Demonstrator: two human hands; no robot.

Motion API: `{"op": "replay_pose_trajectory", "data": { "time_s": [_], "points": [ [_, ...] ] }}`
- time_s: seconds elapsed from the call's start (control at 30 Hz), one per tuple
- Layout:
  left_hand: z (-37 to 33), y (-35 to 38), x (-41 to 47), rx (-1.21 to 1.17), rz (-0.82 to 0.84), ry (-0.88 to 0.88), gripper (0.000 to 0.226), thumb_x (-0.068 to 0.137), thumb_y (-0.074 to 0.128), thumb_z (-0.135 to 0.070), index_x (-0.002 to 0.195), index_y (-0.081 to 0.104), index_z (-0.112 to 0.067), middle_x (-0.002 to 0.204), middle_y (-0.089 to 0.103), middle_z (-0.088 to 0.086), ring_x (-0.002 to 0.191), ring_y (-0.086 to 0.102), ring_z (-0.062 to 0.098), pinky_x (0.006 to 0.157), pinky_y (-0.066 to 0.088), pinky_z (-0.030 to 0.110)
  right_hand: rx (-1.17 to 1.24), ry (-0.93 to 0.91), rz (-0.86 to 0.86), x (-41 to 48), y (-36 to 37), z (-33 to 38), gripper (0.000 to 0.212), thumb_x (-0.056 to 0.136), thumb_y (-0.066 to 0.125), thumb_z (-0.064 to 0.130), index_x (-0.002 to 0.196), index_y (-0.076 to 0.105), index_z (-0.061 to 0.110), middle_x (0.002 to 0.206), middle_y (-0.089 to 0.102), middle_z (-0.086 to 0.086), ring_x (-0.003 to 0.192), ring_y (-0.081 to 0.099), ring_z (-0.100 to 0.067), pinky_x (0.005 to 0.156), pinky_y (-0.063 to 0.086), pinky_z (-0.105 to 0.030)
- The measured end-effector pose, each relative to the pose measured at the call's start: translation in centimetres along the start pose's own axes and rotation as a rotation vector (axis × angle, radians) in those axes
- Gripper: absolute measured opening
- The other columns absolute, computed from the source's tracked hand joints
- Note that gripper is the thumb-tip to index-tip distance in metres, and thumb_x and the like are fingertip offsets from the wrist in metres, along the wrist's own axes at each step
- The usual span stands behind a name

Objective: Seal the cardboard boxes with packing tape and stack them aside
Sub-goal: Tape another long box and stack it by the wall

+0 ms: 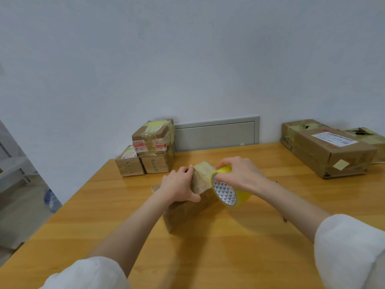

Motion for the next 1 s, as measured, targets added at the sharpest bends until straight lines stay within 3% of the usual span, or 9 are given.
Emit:
{"op": "replay_pose_trajectory", "data": {
  "time_s": [0.1,0.2,0.33,0.53,0.67,0.73,0.83,0.9,1.0],
  "points": [
    [0.2,0.0,0.1,-0.038,0.004,0.001,0.109,0.072,0.066,-0.062,0.154,0.007,-0.019,0.153,0.027,0.005,0.128,0.041,0.029,0.099,0.044,0.043,-0.050,-0.003,0.036,-0.6,0.4,-0.3,0.041,0.072,0.061,0.046,0.113,0.061,0.044,0.115,0.064,0.000,0.099,0.060,-0.022,0.072,0.048,-0.030],
    [1.0,0.2,0.2,-0.134,0.074,-0.025,0.105,0.074,0.066,-0.060,0.153,0.013,-0.016,0.150,0.033,0.007,0.129,0.042,0.027,0.100,0.045,0.039,-0.097,0.018,0.099,-1.9,1.0,-1.6,0.040,0.075,0.058,0.051,0.115,0.057,0.048,0.101,0.069,0.004,0.071,0.062,-0.009,0.059,0.048,-0.025],
    [1.1,0.4,0.2,-0.163,0.106,-0.015,0.104,0.073,0.066,-0.061,0.152,0.015,-0.015,0.148,0.034,0.007,0.128,0.042,0.025,0.097,0.043,0.036,-0.060,0.039,0.137,-2.7,1.9,-3.2,0.039,0.079,0.059,0.048,0.118,0.058,0.044,0.101,0.069,0.000,0.054,0.055,-0.009,0.067,0.058,-0.031],
    [0.9,0.5,0.4,-0.167,0.111,-0.005,0.106,0.072,0.067,-0.061,0.151,0.015,-0.013,0.147,0.036,0.008,0.127,0.043,0.026,0.096,0.043,0.035,0.030,0.075,0.185,-2.6,2.6,-4.0,0.046,0.076,0.060,0.049,0.122,0.054,0.048,0.094,0.062,0.010,0.077,0.064,-0.012,0.061,0.052,-0.026],
    [0.4,0.4,0.2,-0.177,0.161,-0.003,0.122,0.070,0.069,-0.063,0.153,-0.004,-0.012,0.160,0.009,0.009,0.144,0.019,0.028,0.115,0.028,0.043,0.006,0.083,0.187,-2.8,3.9,-4.3,0.056,0.073,0.059,0.045,0.128,0.049,0.050,0.083,0.065,0.012,0.043,0.046,-0.004,0.050,0.043,-0.022],
    [-0.7,-0.4,0.4,-0.127,0.099,0.054,0.125,0.069,0.066,-0.070,0.152,-0.006,-0.011,0.161,-0.004,0.007,0.148,0.001,0.025,0.119,0.013,0.048,-0.015,0.086,0.174,-2.5,4.0,-4.1,0.059,0.073,0.060,0.046,0.130,0.046,0.050,0.088,0.062,0.014,0.048,0.047,-0.003,0.053,0.045,-0.023],
    [-3.3,-0.7,0.9,-0.109,-0.002,0.172,0.114,0.078,0.058,-0.068,0.152,-0.005,-0.009,0.160,-0.010,0.009,0.148,-0.009,0.023,0.119,0.003,0.045,-0.094,0.072,0.182,-2.3,4.1,-3.7,0.062,0.072,0.060,0.051,0.132,0.044,0.051,0.096,0.057,0.013,0.058,0.048,-0.002,0.056,0.042,-0.023],
    [-4.3,0.6,1.2,-0.060,0.049,0.191,0.109,0.082,0.056,-0.063,0.152,-0.009,-0.010,0.159,-0.014,0.011,0.147,-0.011,0.025,0.120,0.001,0.045,-0.113,0.079,0.188,-2.3,4.2,-4.0,0.062,0.071,0.059,0.052,0.131,0.045,0.051,0.104,0.061,0.011,0.070,0.055,-0.007,0.059,0.044,-0.024],
    [-4.4,2.0,1.4,-0.027,0.117,0.195,0.104,0.086,0.055,-0.058,0.151,-0.013,-0.017,0.159,-0.019,0.011,0.147,-0.013,0.027,0.119,-0.001,0.047,-0.101,0.099,0.178,-2.0,4.1,-4.7,0.059,0.070,0.056,0.052,0.128,0.046,0.054,0.118,0.063,0.007,0.092,0.059,-0.015,0.075,0.052,-0.032]
  ]
}}
Point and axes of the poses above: each hand's wrist, its own x-axis towards the middle knuckle, its own y-axis out of the palm, z = x × y, the point moved 5 cm from there along x, towards the middle knuckle
